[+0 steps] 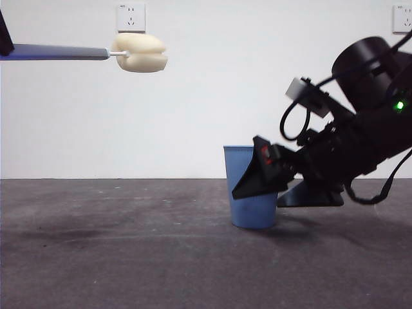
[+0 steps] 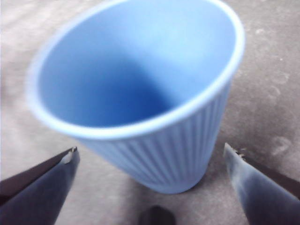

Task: Pick up the cup brush,pick up the cup,insert the brush into the cup,clean the cup,put the cup brush back,put the cup back to the fixed position on the table

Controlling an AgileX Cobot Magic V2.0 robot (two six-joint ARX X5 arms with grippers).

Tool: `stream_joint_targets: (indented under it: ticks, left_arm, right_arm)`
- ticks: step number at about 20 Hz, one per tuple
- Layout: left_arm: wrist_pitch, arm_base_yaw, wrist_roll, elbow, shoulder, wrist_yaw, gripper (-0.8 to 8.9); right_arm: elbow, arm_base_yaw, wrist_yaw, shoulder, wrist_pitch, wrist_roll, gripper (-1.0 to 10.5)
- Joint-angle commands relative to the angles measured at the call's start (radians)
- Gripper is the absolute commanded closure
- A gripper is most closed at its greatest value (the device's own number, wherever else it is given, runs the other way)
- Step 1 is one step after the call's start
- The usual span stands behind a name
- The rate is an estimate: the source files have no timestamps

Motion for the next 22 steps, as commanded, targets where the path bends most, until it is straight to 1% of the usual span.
stream_joint_targets:
  ticks: [1, 5, 6, 8, 10, 11, 15, 16, 18, 20, 22]
  left_arm:
    - [0.002, -0.001, 0.011, -0.004, -0.002, -0.002, 8.22]
    - [0.003, -0.001, 0.011, -0.004, -0.002, -0.002, 8.22]
    - [0.003, -0.001, 0.011, -0.004, -0.002, -0.002, 8.22]
    - [0.003, -0.001, 0.011, -0.004, -0.002, -0.002, 8.22]
    - [0.003, -0.001, 0.011, -0.004, -0.002, -0.002, 8.22]
    - [0.002, -0.001, 0.011, -0.004, -0.002, -0.002, 8.22]
    - [-0.003, -0.001, 0.012, -0.004, -0.002, -0.002, 8.22]
    - [-0.003, -0.001, 0.015, -0.004, -0.002, -0.002, 8.22]
    - [-0.008, -0.001, 0.028, -0.004, -0.002, -0.002, 8.22]
    - [-0.028, -0.001, 0.064, -0.004, -0.001, -0.002, 8.22]
    - [-0.058, -0.001, 0.114, -0.004, -0.001, -0.002, 8.22]
  right_arm:
    - [-0.01, 0.003, 0.005, 0.054, 0.065, 0.002, 3.8]
    - [-0.009, 0.012, 0.006, 0.113, 0.199, 0.03, 3.9]
    - [-0.009, 0.016, 0.007, 0.122, 0.219, 0.03, 4.0]
    - [-0.008, 0.023, 0.01, 0.131, 0.238, 0.029, 4.8]
    - [-0.007, 0.03, 0.04, 0.137, 0.257, 0.036, 4.9]
    - [-0.007, 0.031, 0.059, 0.137, 0.264, 0.041, 5.5]
    - [-0.007, 0.035, 0.057, 0.137, 0.269, 0.042, 8.1]
    - [-0.007, 0.037, 0.056, 0.137, 0.269, 0.042, 8.5]
    - [-0.007, 0.042, 0.051, 0.137, 0.27, 0.042, 9.7]
    - [-0.007, 0.049, 0.051, 0.13, 0.259, 0.06, 9.6]
    - [-0.006, 0.058, 0.053, 0.079, 0.18, 0.067, 9.6]
